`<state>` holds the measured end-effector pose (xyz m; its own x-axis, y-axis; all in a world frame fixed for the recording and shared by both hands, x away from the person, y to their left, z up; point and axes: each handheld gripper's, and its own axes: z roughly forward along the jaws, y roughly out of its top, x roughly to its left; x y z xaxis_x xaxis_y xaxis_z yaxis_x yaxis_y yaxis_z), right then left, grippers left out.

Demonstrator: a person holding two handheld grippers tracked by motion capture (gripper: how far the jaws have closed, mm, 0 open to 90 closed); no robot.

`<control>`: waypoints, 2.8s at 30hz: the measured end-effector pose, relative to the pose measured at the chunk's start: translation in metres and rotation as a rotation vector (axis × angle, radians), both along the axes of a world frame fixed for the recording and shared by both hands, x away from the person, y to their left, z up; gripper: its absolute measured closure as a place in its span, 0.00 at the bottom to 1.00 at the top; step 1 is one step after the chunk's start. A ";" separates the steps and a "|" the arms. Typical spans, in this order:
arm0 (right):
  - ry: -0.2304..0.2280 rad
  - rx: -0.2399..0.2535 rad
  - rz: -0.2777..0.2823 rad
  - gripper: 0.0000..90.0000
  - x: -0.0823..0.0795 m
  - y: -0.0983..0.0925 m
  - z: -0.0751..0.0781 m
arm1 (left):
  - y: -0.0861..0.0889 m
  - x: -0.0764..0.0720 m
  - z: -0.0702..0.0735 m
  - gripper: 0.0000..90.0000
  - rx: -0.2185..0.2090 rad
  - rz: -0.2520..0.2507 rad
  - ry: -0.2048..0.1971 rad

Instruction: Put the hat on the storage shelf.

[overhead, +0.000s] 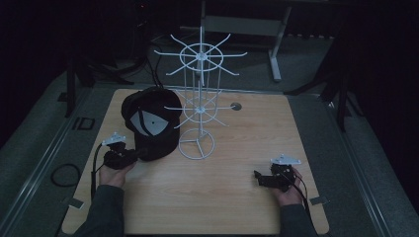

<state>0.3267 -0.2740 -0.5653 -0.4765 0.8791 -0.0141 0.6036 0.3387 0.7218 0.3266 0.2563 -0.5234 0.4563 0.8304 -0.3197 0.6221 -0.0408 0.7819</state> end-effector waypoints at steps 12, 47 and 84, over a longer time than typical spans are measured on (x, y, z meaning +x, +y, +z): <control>0.000 0.000 0.000 0.15 0.000 0.000 0.000 | 0.002 -0.003 0.005 0.96 0.005 0.023 -0.014; 0.000 0.001 -0.001 0.15 0.000 0.000 0.000 | 0.000 -0.015 0.037 0.96 0.049 0.088 -0.079; 0.000 0.002 -0.001 0.15 0.000 0.000 0.000 | -0.012 -0.033 0.070 0.96 0.099 0.223 -0.149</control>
